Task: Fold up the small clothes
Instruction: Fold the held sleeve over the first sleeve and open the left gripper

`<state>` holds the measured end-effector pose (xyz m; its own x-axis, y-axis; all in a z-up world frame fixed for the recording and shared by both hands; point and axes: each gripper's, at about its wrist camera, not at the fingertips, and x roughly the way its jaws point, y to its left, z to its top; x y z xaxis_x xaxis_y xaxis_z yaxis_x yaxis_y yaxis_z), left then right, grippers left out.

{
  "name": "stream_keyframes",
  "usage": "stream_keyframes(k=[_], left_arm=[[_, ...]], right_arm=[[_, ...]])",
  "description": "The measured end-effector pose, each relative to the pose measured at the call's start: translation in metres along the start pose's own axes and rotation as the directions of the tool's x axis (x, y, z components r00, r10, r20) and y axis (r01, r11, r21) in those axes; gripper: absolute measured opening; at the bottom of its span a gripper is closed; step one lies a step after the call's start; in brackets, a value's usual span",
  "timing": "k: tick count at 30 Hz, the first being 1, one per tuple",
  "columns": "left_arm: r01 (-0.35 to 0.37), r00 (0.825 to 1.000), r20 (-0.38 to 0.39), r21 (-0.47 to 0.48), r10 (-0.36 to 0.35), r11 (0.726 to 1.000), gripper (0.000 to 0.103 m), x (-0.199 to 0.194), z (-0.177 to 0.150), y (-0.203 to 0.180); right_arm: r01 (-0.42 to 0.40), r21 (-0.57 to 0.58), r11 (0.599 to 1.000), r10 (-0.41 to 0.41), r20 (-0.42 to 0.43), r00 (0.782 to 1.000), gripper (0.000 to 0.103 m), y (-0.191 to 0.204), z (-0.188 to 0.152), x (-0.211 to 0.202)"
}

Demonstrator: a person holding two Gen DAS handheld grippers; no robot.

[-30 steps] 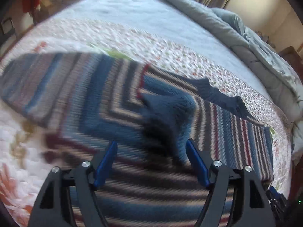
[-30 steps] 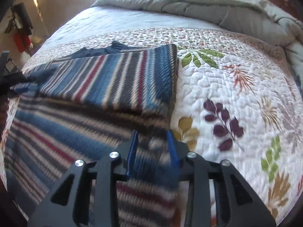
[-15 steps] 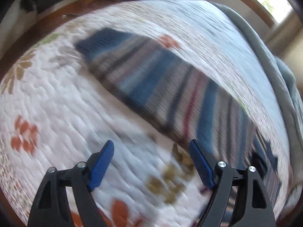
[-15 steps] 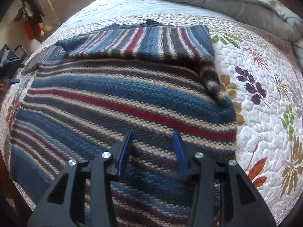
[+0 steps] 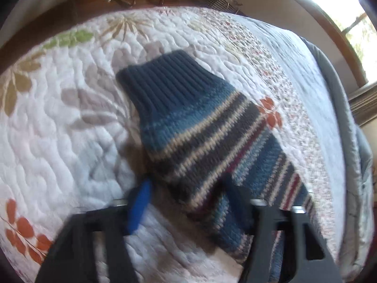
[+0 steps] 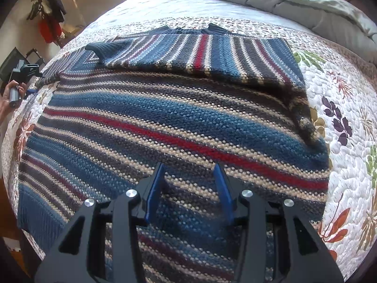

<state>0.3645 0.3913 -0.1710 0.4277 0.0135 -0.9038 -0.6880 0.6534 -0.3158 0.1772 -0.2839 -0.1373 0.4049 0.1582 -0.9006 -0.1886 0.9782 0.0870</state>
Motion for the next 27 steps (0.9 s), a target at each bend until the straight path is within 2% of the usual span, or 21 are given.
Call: stream_keyframes(k=[3,6,9,11,14,17,21,22,27], left_arm=[[0.037,0.999,0.004,-0.005,-0.037,0.999,0.014,-0.003,0.001,0.002],[0.037,0.997,0.063,0.024,-0.039,0.999,0.013,-0.017,-0.003,-0.007],[0.037,0.985,0.161,0.11,-0.055,0.993,0.012,-0.043,-0.017,-0.036],[0.045,0.977,0.196,0.176,-0.079,0.983,0.012,-0.055,-0.026,-0.059],[0.058,0.965,0.226,0.317,-0.135,0.947,0.012,-0.077,-0.056,-0.106],[0.107,0.955,0.203,0.454,-0.219,0.885,0.012,-0.096,-0.099,-0.157],[0.155,0.942,0.142,0.618,-0.304,0.771,0.012,-0.11,-0.17,-0.221],[0.164,0.939,0.123,0.658,-0.32,0.735,0.012,-0.113,-0.193,-0.235],[0.217,0.928,0.035,0.759,-0.371,0.614,0.012,-0.107,-0.271,-0.281]], right_arm=[[0.003,-0.004,1.0,-0.003,0.0,1.0,0.046,0.001,-0.001,0.001],[0.002,-0.01,1.0,-0.002,0.004,1.0,0.047,0.001,-0.003,0.0],[-0.008,-0.004,1.0,0.008,0.007,1.0,0.047,-0.001,-0.006,-0.002],[-0.012,0.005,1.0,0.012,0.011,1.0,0.047,-0.003,-0.009,-0.005],[-0.026,0.023,0.999,0.026,0.018,1.0,0.047,-0.008,-0.014,-0.008],[-0.039,0.035,0.999,0.038,0.024,0.999,0.047,-0.012,-0.02,-0.011],[-0.061,0.042,0.997,0.06,0.039,0.997,0.047,-0.016,-0.025,-0.015],[-0.069,0.048,0.996,0.067,0.042,0.997,0.047,-0.018,-0.025,-0.016],[-0.1,0.071,0.992,0.097,0.053,0.994,0.047,-0.027,-0.029,-0.018]])
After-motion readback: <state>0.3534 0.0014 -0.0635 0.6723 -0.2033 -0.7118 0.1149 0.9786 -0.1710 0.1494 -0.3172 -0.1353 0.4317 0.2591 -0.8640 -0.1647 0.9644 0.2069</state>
